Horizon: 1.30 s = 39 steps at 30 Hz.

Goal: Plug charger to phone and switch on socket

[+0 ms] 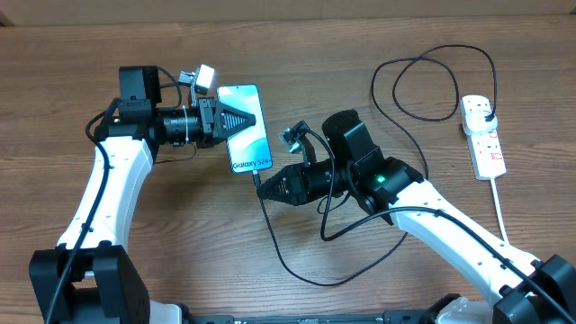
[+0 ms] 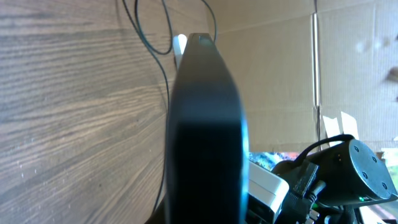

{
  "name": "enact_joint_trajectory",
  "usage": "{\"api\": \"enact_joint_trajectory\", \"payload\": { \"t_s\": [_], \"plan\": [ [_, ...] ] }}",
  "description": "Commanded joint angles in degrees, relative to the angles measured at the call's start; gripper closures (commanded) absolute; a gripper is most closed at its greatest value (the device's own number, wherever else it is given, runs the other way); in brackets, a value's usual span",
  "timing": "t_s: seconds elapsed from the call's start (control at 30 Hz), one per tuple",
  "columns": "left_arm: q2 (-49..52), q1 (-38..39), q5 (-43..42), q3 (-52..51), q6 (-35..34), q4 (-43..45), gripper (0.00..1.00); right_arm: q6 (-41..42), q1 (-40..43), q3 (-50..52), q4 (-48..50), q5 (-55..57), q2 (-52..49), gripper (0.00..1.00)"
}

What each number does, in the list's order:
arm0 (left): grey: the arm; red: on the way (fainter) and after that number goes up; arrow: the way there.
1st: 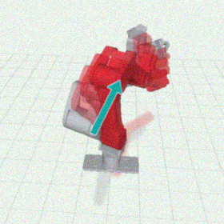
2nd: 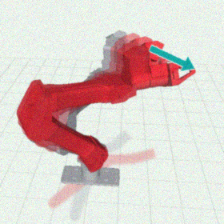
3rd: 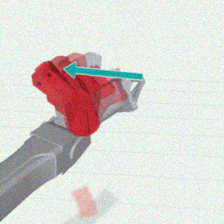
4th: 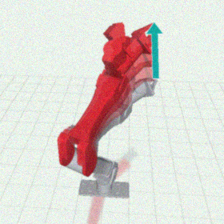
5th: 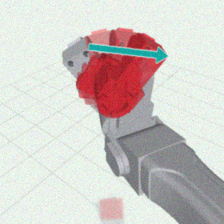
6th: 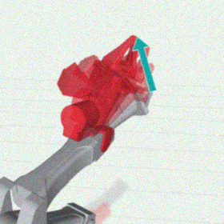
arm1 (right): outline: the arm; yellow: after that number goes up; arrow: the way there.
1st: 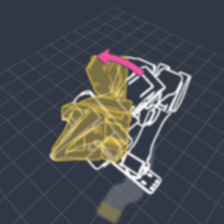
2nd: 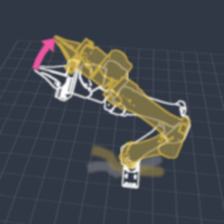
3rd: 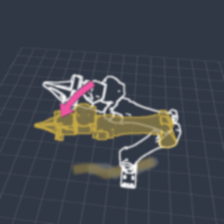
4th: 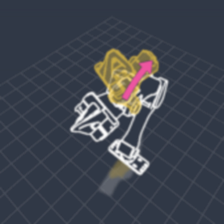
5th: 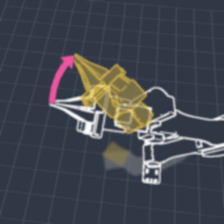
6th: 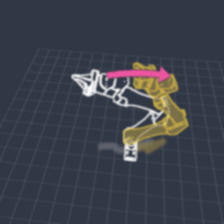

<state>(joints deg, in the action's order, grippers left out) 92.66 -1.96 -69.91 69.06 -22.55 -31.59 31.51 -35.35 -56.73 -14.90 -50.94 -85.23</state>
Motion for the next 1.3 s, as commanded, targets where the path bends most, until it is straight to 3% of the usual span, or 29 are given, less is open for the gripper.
{"api": "enact_joint_trajectory", "payload": {
  "t_s": [0.0,1.27],
  "plan": [
    [-0.02,0.11,-5.18,0.09,-0.87,2.12,0.96,0.70,-0.26,-1.42,0.48,0.31,0.70,0.96],
    [-0.02,0.11,-9.49,0.09,-0.15,8.31,0.96,1.51,-0.26,-1.42,2.82,-0.31,0.70,0.96]
  ]
}}
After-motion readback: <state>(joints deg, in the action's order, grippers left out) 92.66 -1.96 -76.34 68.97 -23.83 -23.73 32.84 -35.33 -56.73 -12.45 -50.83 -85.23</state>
